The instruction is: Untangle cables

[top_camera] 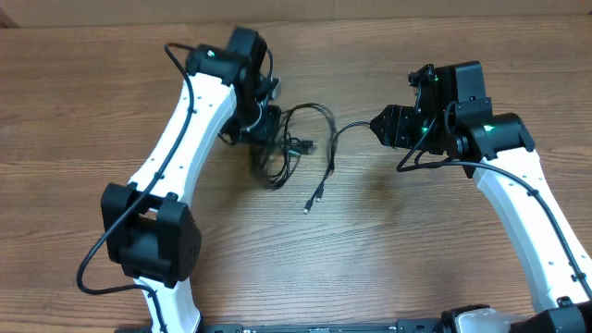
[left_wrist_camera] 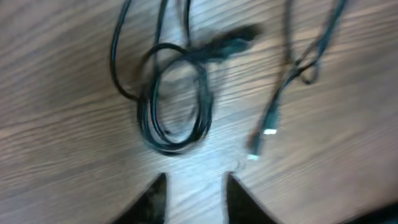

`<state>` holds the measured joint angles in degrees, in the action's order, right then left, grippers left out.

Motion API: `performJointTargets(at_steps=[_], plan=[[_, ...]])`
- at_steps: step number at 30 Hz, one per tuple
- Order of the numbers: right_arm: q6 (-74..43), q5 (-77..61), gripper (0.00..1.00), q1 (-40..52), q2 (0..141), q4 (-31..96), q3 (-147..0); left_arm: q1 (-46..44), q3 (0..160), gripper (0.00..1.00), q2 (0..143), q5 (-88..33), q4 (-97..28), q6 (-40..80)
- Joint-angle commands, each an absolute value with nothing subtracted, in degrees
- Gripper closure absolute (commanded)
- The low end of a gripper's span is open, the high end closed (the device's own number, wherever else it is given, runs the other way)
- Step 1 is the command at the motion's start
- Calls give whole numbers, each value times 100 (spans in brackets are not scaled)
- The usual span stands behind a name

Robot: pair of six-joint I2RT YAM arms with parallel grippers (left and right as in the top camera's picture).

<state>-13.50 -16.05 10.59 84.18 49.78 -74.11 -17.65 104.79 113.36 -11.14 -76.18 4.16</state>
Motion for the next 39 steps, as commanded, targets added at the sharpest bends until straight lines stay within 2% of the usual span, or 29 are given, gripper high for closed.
performJointTargets(at_steps=[1,7,13,17,20,25,32,33,35,39], plan=[[-1319,-1546,38,1048,8412,5026,-7502,-1763,10014,58,11227,-467,-7371,587],[-1321,-1601,37,1055,8412,5028,-7502,-1660,9974,47,11238,-189,-6761,803],[-1321,-1610,36,1055,8412,5030,-7502,-1605,9675,43,11240,357,-6458,1435],[-1321,-1610,36,1055,8412,5030,-7502,-1466,9059,41,11242,-34,-5975,1828],[-1321,-1610,36,1055,8412,5030,-7502,-1345,8619,42,11242,-803,-5577,1765],[-1323,-1612,36,1055,8412,5030,-7502,-1343,8237,56,11249,-803,-5299,1761],[-1326,-1616,36,1055,8412,5039,-7502,-1352,7684,58,11249,-1317,-4834,1758],[-1326,-1627,36,1055,8412,5041,-7502,-1352,7684,65,11249,-1315,-4814,1756],[-1326,-1785,36,1055,8412,5041,-7502,-1352,7690,96,11249,-1317,-4783,1758],[-1328,-2324,36,1061,8444,4989,-7498,-1352,7926,96,11238,-1643,-4904,1743]])
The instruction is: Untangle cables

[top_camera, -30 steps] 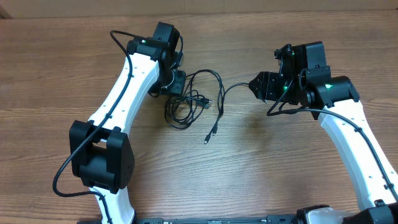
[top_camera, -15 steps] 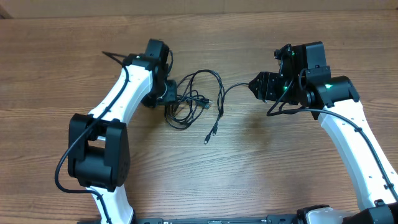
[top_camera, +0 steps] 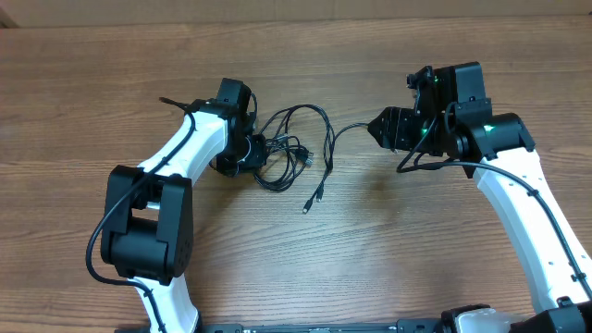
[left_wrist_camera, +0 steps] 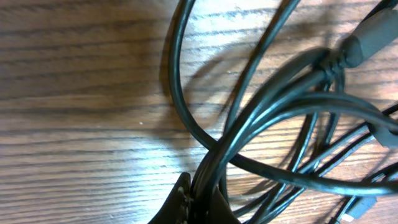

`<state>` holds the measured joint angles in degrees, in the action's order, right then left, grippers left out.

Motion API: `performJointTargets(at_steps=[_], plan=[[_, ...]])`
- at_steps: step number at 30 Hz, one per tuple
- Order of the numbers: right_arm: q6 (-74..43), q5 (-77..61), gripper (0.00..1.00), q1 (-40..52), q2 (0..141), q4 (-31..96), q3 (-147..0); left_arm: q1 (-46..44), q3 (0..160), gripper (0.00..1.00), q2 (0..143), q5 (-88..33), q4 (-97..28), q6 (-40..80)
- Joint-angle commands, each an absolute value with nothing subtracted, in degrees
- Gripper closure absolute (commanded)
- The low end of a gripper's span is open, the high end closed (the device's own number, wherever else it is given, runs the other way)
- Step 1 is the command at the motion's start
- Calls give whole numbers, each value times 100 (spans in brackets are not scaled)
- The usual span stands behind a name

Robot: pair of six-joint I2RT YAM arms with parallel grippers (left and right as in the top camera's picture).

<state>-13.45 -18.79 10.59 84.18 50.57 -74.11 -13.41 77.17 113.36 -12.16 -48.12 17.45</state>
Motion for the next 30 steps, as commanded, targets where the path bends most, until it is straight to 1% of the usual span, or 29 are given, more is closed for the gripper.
performJointTargets(at_steps=[1,4,8,13,15,18,22,28,30], plan=[[-1345,-2390,36,1076,8477,4971,-7496,-1361,8071,96,11225,-1831,-4991,1660],[-1367,-2488,34,1203,8611,4958,-7496,-1439,8475,96,11124,-2255,-5234,1452],[-1424,-3253,32,1557,8965,4735,-7496,-1758,8965,96,10895,-2198,-5594,1151],[-2880,-3249,31,1872,9266,4458,-7496,-2023,9004,96,10840,-2189,-5741,1155],[-3800,-3208,28,1944,9421,4416,-7494,-2071,9004,96,10840,-2187,-5804,1153],[-4486,-3205,27,2032,9588,4233,-7411,-2082,9004,96,10838,-1859,-5929,1181],[-4952,-3225,30,2174,9935,4066,-7277,-2082,9002,96,10840,-937,-6239,1424],[-5218,-3326,37,2412,10342,3780,-7275,-2110,8943,96,10844,-781,-6163,1439],[-5301,-3308,37,2493,10429,3632,-7275,-2117,8860,96,10844,-591,-6108,1594]])
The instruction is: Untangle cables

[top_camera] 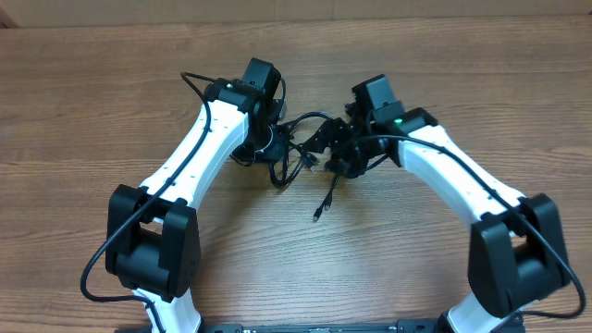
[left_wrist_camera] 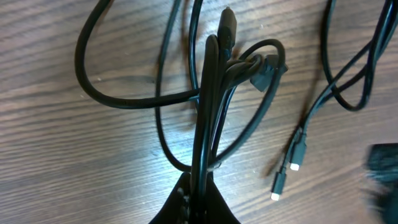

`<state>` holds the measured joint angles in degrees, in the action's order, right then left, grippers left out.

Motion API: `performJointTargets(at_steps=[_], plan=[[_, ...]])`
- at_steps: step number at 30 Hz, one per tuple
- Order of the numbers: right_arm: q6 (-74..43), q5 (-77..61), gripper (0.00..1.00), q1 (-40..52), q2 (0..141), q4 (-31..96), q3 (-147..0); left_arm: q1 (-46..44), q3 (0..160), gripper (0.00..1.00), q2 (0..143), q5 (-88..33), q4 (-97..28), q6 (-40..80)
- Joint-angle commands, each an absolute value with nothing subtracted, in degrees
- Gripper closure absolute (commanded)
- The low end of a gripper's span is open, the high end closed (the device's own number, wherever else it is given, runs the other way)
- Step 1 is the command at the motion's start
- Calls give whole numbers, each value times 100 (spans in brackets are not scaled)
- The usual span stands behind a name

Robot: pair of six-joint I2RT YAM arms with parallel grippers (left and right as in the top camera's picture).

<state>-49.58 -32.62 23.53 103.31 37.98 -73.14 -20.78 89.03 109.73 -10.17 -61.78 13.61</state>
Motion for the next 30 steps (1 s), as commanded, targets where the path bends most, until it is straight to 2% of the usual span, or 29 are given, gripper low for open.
performJointTargets(at_steps=[1,16,26,30], plan=[[-5378,-3310,38,2515,10447,3573,-7275,-2115,8820,96,10847,-523,-6095,1675],[-6547,-2657,41,2541,10844,2814,-7275,-2342,8646,96,10844,-554,-6080,1758],[-7177,-2705,42,2567,11242,2383,-7275,-2447,8646,96,10847,-565,-6084,1758],[-7227,-2705,47,2620,11242,2239,-7275,-2451,8646,96,10847,-563,-6084,1758]])
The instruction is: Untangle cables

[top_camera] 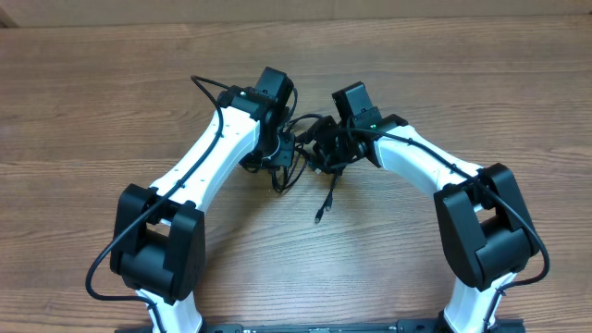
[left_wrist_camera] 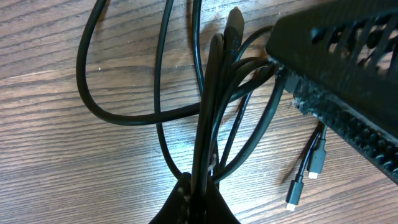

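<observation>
A knot of black cables (top_camera: 301,139) lies mid-table between both arms. My left gripper (top_camera: 277,153) is at its left side; in the left wrist view this gripper (left_wrist_camera: 196,194) is shut on a bundle of black strands (left_wrist_camera: 208,118) that run up from its tips. My right gripper (top_camera: 326,150) presses into the knot's right side, and its black body (left_wrist_camera: 339,59) fills the upper right of the wrist view, touching a cable loop. Its jaws are hidden. A thin cable trails down to a plug (top_camera: 319,215). Two plug ends (left_wrist_camera: 305,180) lie on the wood.
The wooden table (top_camera: 111,83) stretches around the knot. Both white arms arch in from the near edge, and their elbows (top_camera: 157,231) stand close to the front left and front right.
My right gripper has moved a little left, deeper into the knot, and now shows large in the left wrist view. The left gripper still holds the same bundle, shifted slightly right.
At first my left gripper hung open above the knot, and the right gripper was far right with a thin cable leading to it. Then the left was down and shut on strands. Later the right arm had come over to the knot, and now it touches it.
</observation>
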`<state>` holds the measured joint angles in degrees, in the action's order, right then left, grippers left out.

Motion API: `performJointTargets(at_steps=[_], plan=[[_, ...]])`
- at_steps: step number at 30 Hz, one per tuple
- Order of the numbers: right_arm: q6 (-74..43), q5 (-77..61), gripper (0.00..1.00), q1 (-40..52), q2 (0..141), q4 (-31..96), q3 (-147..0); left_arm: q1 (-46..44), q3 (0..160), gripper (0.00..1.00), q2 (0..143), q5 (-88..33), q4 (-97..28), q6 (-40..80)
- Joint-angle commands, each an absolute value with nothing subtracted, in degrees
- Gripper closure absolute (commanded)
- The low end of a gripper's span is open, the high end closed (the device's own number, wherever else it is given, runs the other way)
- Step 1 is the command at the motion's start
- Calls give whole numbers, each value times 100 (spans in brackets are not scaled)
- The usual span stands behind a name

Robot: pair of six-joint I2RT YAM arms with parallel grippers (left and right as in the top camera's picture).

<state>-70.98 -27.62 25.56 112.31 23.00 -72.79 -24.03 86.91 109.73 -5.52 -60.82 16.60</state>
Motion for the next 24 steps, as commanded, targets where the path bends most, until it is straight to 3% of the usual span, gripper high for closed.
performJointTargets(at_steps=[1,6,16,24], plan=[[-7231,-2703,48,2646,11244,2235,-7275,-2451,8646,96,10844,-563,-6086,1758],[-7535,-2685,52,2845,11399,2106,-7275,-2458,8646,96,10844,-565,-6086,1758],[-7647,-2663,96,2941,11522,2126,-7275,-2456,8646,96,10844,-552,-6101,1756],[-6123,-2346,96,2727,11520,2650,-7275,-2244,8663,96,10801,-93,-6243,1675]])
